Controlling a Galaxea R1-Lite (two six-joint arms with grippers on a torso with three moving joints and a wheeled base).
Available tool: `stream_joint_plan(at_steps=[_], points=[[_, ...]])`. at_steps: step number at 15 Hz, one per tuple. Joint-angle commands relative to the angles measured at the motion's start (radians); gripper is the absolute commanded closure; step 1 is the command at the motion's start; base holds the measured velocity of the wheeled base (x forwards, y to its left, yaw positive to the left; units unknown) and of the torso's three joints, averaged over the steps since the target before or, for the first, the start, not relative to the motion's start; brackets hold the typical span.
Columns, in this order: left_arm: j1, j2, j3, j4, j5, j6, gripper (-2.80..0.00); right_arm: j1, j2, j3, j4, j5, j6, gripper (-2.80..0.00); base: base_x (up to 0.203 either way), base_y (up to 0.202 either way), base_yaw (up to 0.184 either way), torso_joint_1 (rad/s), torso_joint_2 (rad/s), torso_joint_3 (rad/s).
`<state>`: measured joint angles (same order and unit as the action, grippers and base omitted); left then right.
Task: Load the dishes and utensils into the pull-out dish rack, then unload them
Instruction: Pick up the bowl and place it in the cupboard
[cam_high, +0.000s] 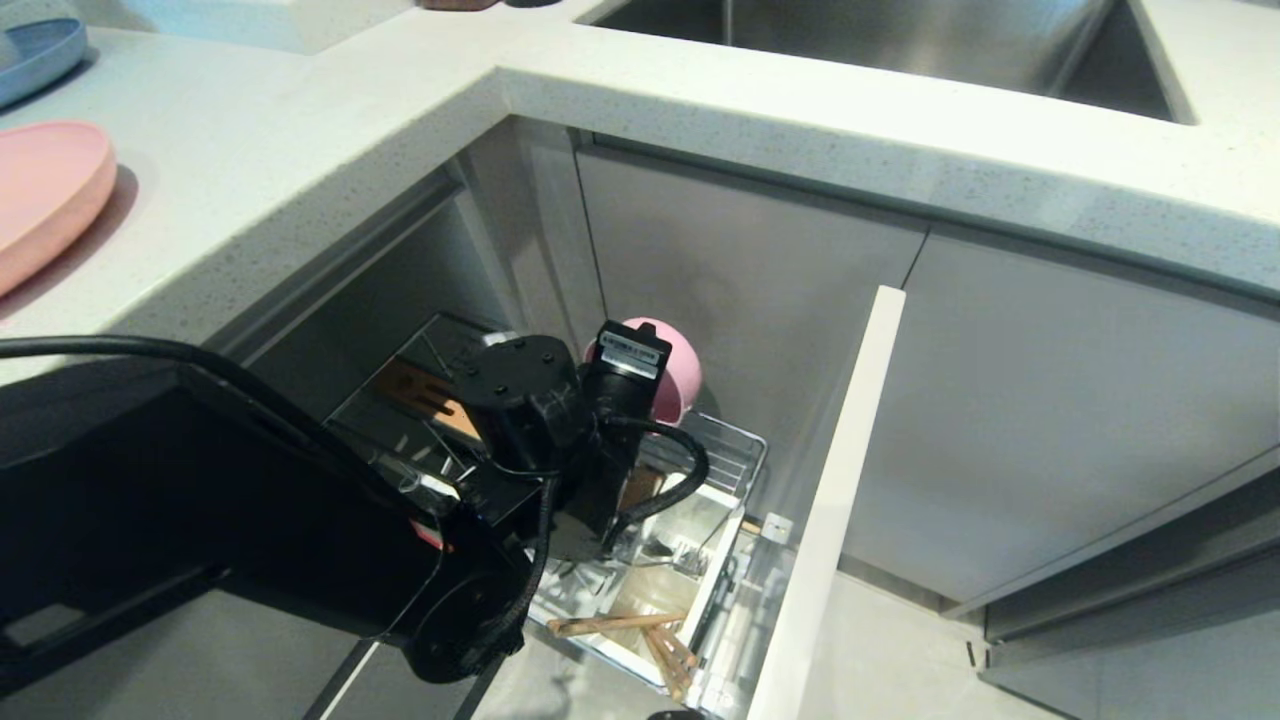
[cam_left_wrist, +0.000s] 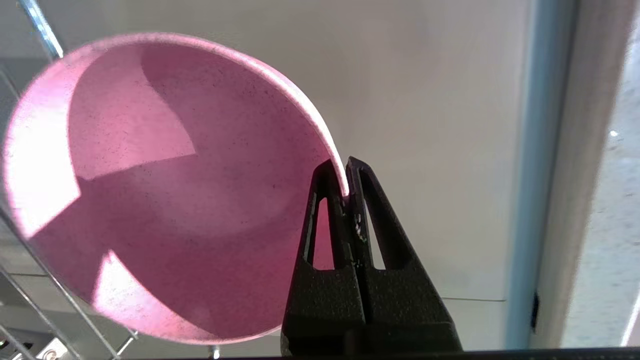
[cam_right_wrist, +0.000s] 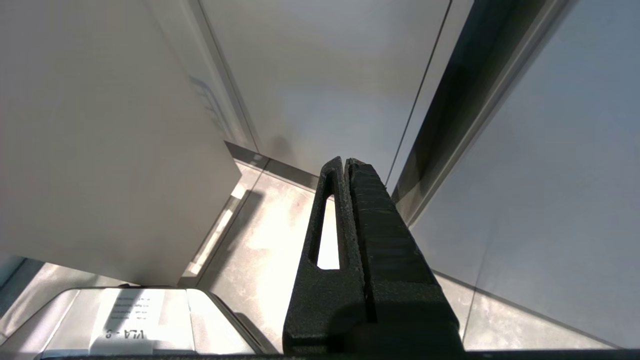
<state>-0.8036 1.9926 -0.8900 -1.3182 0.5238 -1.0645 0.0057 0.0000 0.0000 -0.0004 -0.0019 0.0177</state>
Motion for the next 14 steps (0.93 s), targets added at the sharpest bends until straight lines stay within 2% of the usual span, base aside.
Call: stream_joint_plan(at_steps=[1, 4, 14], points=[[0.001, 0.025, 0.001, -0.019, 0.004, -0.006, 0.0, 0.0, 0.0, 0.002, 0.0, 0.0, 0.0, 0.0, 0.0, 0.0, 0.0, 0.0, 0.0, 0.0], [0.006, 0.045, 0.003, -0.058, 0.001, -0.02, 0.0, 0.0, 0.0, 0.002, 0.0, 0.0, 0.0, 0.0, 0.0, 0.0, 0.0, 0.0, 0.0, 0.0], [0.006, 0.039, 0.026, -0.056, 0.027, -0.072, 0.0, 0.0, 0.0, 0.002, 0.0, 0.0, -0.001, 0.0, 0.0, 0.0, 0.0, 0.0, 0.0, 0.0]])
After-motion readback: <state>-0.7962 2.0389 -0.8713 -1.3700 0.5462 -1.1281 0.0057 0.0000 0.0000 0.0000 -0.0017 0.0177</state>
